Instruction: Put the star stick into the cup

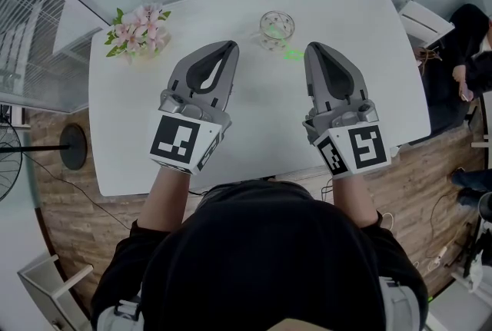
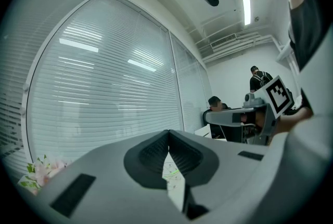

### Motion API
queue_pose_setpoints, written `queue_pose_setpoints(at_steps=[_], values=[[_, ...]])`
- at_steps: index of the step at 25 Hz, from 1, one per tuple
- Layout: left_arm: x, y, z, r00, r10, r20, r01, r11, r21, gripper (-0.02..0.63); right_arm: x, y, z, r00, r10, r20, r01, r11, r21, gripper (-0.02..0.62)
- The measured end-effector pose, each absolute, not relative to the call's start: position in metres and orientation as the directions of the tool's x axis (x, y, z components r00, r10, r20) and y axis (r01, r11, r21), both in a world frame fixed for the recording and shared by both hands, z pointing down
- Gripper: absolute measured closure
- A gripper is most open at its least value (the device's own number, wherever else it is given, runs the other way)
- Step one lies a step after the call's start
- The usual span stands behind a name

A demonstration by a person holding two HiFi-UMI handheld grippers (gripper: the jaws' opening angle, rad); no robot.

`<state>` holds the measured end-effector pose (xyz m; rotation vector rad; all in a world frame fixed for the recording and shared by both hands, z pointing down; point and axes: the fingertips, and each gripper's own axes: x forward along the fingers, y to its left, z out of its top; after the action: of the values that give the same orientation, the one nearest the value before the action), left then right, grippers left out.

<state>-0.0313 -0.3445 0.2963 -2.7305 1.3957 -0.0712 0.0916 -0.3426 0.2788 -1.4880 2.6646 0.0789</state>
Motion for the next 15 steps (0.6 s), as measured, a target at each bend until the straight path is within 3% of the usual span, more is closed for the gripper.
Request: queue_pose_setpoints(at_steps=[15], values=[[-0.0314, -0.3493, 0.2998, 0.585, -0.811, 0.011, -0.807, -0.584, -0.088, 0.592, 0.0963, -0.3483, 0.2839, -0.499, -0.864, -0.070, -0.866, 0.499, 0.015, 0.591]])
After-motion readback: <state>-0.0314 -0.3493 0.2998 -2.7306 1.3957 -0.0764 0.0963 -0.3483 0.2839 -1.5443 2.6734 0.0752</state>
